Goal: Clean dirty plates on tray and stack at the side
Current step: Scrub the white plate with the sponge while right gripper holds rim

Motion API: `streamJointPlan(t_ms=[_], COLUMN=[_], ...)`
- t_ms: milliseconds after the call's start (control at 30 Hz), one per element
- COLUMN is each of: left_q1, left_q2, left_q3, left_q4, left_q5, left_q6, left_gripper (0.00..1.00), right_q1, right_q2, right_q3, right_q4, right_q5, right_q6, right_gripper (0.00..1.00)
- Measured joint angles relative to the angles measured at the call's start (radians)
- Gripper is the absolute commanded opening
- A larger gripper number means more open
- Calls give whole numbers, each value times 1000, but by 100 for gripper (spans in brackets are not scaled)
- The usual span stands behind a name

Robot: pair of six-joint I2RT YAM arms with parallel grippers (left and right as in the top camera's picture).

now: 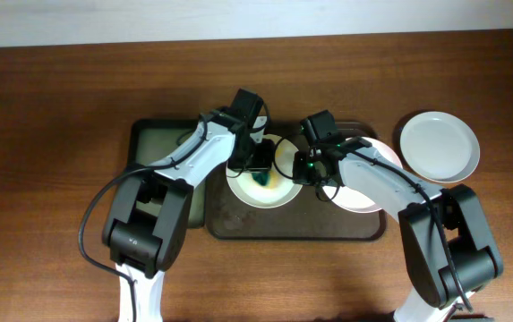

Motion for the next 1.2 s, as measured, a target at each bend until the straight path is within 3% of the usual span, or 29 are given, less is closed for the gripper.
streamJointPlan(t_ms=[167, 500, 900, 1200], left_q1=[17, 49, 30, 16], left_q2=[3, -63, -63, -75], left_q3=[116, 177, -99, -151], left_q4=[-136, -216, 132, 234], left_q5=[41, -160, -272, -265], left_q6=[21, 26, 29, 9], left_gripper=[0, 0, 0, 0], right_q1=[1, 3, 3, 3], right_q2=[0, 0, 0, 0], right_q3=[0, 0, 0, 0], right_q4=[2, 2, 2, -1], right_q5=[-10, -22, -24, -24], right_q6=[0, 0, 0, 0], right_gripper=[4, 4, 4, 4])
